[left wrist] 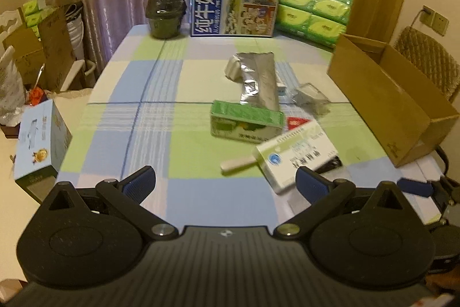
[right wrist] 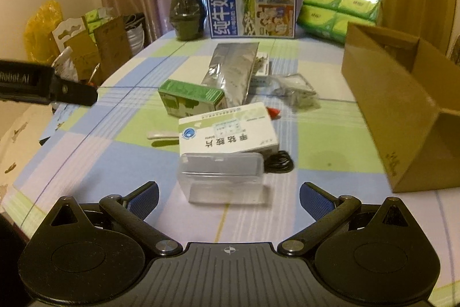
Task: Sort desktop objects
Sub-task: 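Close the left tool on the white medicine box and lift it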
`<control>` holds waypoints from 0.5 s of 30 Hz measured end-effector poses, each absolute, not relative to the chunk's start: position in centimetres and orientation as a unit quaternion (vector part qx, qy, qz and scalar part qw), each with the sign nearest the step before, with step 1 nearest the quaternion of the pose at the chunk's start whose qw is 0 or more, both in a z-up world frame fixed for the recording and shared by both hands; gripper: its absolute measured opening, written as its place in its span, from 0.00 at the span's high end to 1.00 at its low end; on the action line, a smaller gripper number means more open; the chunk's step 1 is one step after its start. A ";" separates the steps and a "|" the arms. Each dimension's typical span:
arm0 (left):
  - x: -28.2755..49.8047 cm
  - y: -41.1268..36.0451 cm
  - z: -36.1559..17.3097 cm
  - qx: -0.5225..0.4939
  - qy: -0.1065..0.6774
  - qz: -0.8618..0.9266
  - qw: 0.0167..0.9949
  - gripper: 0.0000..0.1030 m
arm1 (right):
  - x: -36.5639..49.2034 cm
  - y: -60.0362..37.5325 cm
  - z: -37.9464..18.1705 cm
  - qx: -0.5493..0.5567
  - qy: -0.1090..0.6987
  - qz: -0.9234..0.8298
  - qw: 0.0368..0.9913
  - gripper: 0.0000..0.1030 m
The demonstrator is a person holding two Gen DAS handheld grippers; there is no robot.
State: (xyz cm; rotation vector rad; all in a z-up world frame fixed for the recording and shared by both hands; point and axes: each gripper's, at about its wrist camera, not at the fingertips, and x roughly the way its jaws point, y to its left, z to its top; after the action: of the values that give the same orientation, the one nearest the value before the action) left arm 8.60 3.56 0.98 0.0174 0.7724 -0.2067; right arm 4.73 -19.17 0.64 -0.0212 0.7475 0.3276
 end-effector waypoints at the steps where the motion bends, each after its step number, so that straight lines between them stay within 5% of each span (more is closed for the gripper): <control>1: 9.0 3.8 0.9 0.006 0.375 -0.099 0.922 0.01 | 5.0 -18.9 0.3 -0.010 0.366 0.159 0.917 0.02; 15: 13.0 4.8 -2.7 0.039 0.398 -0.137 0.906 0.01 | 8.4 -16.6 -2.9 -0.043 0.374 0.156 0.913 0.02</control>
State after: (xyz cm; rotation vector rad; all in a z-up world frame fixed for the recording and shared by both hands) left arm 12.96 4.84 -2.70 0.0808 0.8213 -0.2839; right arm 8.44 -16.61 -2.85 -0.0880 0.7705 0.3208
